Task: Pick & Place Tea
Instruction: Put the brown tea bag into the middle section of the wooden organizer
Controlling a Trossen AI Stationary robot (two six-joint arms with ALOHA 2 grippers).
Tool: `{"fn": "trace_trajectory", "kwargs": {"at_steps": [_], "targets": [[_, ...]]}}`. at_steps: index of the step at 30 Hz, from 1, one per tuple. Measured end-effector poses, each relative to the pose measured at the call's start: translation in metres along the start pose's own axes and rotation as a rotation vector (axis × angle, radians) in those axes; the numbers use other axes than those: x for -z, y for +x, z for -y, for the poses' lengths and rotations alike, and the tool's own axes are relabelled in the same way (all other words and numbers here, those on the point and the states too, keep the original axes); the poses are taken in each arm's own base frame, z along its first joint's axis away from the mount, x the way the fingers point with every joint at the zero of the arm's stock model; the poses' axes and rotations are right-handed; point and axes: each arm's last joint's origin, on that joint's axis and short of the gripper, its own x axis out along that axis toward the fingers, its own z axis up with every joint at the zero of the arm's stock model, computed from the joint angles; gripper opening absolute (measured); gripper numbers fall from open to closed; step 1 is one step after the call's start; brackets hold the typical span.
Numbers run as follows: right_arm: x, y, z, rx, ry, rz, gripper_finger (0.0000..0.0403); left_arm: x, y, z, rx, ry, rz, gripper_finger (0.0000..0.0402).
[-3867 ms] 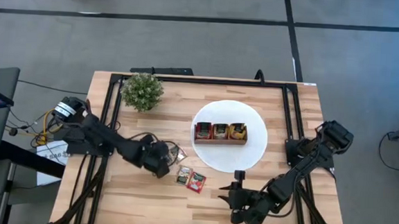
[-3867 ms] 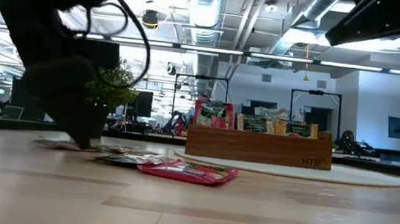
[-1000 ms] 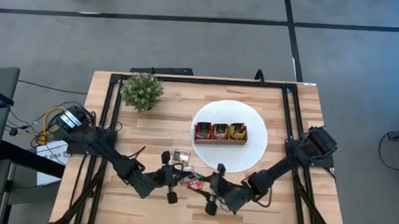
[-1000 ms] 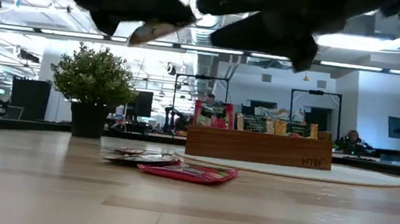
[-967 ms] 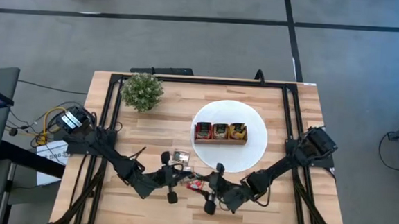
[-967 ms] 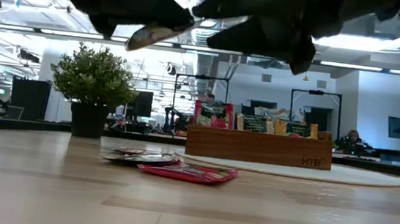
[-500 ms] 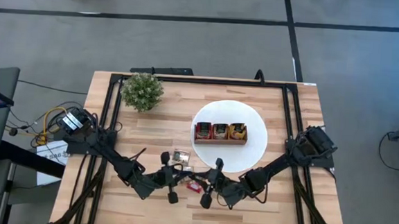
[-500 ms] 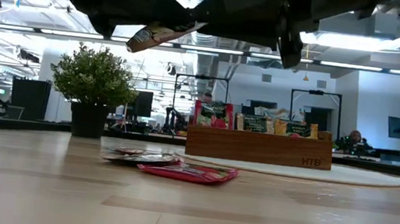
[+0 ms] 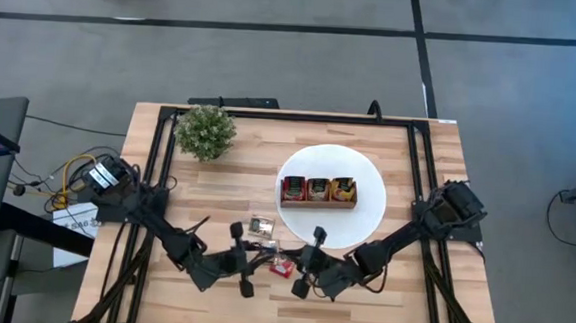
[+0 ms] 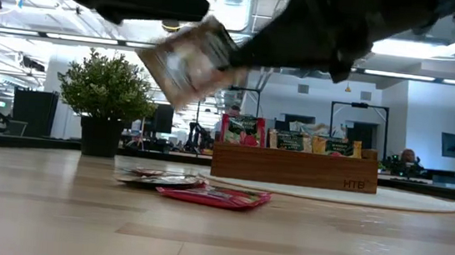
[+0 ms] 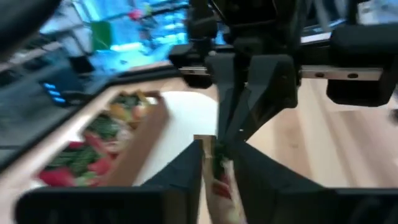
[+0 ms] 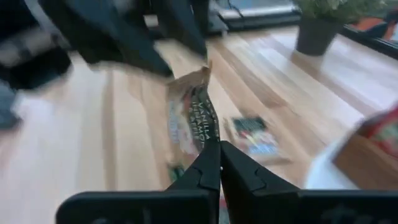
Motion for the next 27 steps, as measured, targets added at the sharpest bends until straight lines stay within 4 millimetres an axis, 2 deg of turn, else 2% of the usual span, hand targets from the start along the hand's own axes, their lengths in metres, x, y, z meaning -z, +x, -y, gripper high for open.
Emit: {"fn": "trace_trajectory", "kwargs": {"at_steps": [4,8,13,17,21,27], "targets": [[-0.005,-0.013,0.012,0.049,-0.089,-0.094,0.0,0.0,-0.01,0.002,-0.145,0.073,0.005,0.0136],[-0.019,-0.032,0.04,0.134,-0.235,-0.228,0.0,0.0,-0.018,0.004,-0.236,0.116,0.003,0.0166],[-0.036,-0.04,0.097,0.143,-0.369,-0.501,0.0,0.0,-0.02,0.005,-0.243,0.106,0.003,0.0169],[-0.051,-0.032,0.133,0.077,-0.403,-0.59,0.0,0.003,-0.019,0.005,-0.246,0.106,-0.01,0.0167],[-0.06,-0.027,0.155,0.026,-0.462,-0.61,0.0,0.008,-0.02,0.004,-0.246,0.094,-0.026,0.0167],[-0.07,-0.03,0.172,0.001,-0.5,-0.605,0.0,0.013,-0.02,0.003,-0.249,0.083,-0.046,0.0166]]}}
